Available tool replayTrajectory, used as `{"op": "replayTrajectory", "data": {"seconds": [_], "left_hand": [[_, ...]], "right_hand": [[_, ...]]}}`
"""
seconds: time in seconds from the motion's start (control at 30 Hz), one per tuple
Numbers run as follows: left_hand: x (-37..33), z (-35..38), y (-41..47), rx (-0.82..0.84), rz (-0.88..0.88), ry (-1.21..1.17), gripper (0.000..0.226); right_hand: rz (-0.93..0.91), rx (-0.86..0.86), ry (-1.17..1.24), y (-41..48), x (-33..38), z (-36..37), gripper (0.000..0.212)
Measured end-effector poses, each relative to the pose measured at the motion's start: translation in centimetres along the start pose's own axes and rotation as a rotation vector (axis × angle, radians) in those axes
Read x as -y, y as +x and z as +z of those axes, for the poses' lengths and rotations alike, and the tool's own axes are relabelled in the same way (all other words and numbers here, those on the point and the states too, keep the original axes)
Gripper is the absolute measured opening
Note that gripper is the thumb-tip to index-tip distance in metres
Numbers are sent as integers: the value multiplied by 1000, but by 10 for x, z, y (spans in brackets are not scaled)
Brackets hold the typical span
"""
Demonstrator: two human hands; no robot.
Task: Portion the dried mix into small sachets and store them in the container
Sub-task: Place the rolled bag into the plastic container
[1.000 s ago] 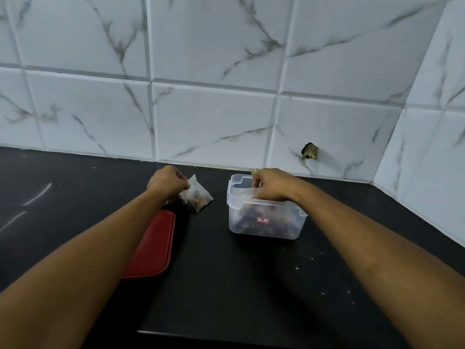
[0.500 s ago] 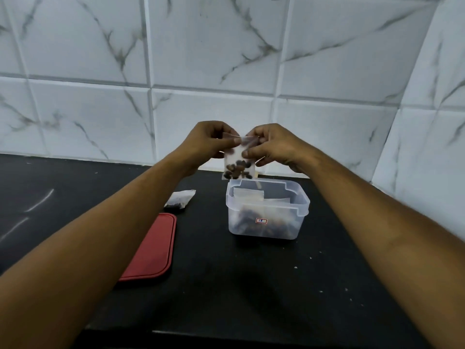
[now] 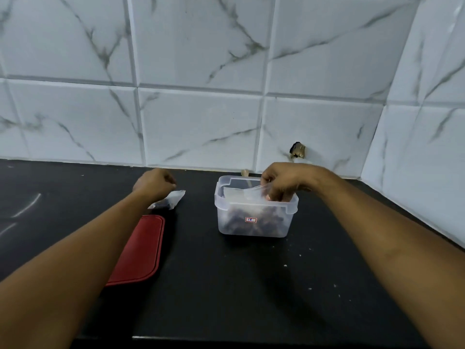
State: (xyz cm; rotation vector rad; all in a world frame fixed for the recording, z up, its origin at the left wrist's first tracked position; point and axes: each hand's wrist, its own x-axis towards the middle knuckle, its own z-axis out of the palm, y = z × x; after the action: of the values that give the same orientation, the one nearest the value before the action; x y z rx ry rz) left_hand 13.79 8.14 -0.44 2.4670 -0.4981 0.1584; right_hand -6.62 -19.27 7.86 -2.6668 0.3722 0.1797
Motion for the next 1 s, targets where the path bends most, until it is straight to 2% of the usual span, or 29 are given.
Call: {"op": "replayTrajectory", "data": {"seconds": [0.1,0.23,0.3,0.33,0.5,0.6,0.73,0.9,1.0], "left_hand": [[21,6,5,58,-81,131,14],[21,6,7,153,-91,187,36],[16,2,9,203,-103,133,26],[13,-1,8,218,-111,90,19],[0,-4,-3,238,-227,-131,29],[3,-3,-3,258,-242,-257,11],[-13,-15,-7,185,-87,-355,13],[-72,-47,-16,52,139,-580,17],[-116,-58,-29,89,257,-672,19]], "right_hand": [[22,-70,-283,1,11,10,16],[34,-90,-537,-3,23,21,47],[32,-113,-536,-3,23,21,36],[40,-123,-501,-1,21,20,33],[42,-176,-375,0,18,9,38],[22,-227,-343,-2,18,3,41],[-39,-229,-130,-4,16,-5,38],[-149,-256,266,-5,17,-8,35],[-196,-199,558,-9,20,-9,41]]}}
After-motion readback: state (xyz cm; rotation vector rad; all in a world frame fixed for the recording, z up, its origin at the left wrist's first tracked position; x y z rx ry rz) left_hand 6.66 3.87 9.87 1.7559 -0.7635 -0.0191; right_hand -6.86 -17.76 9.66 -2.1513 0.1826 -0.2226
